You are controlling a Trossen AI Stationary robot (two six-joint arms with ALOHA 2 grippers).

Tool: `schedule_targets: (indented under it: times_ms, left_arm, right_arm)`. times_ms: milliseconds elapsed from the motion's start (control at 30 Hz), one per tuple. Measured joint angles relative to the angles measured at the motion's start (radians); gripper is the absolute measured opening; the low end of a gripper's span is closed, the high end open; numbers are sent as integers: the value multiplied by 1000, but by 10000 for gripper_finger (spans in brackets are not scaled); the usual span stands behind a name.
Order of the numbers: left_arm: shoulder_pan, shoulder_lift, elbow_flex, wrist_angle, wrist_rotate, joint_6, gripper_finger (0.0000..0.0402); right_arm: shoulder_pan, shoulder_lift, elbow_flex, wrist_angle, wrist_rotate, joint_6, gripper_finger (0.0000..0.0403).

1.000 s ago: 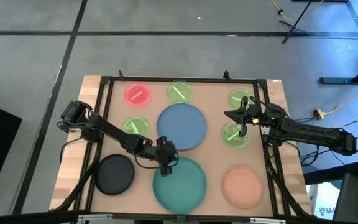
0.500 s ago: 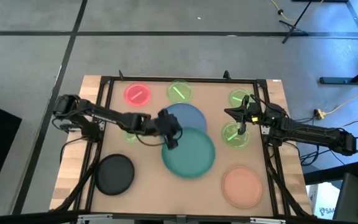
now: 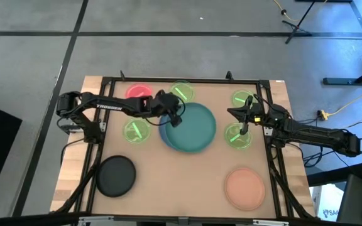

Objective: Stack plastic plates
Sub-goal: Stack the green plate on top of the blue plate

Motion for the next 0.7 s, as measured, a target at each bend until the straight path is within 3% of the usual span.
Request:
schedule_targets:
  times_ms: [433, 700]
  left_arm:
    - [53, 32, -8, -64, 24, 36, 16]
    - [53, 31, -9, -70, 23, 88, 84]
  right_arm:
    - [0, 1, 0, -1, 41, -45, 5]
    - [0, 0, 0, -13, 47, -43, 5]
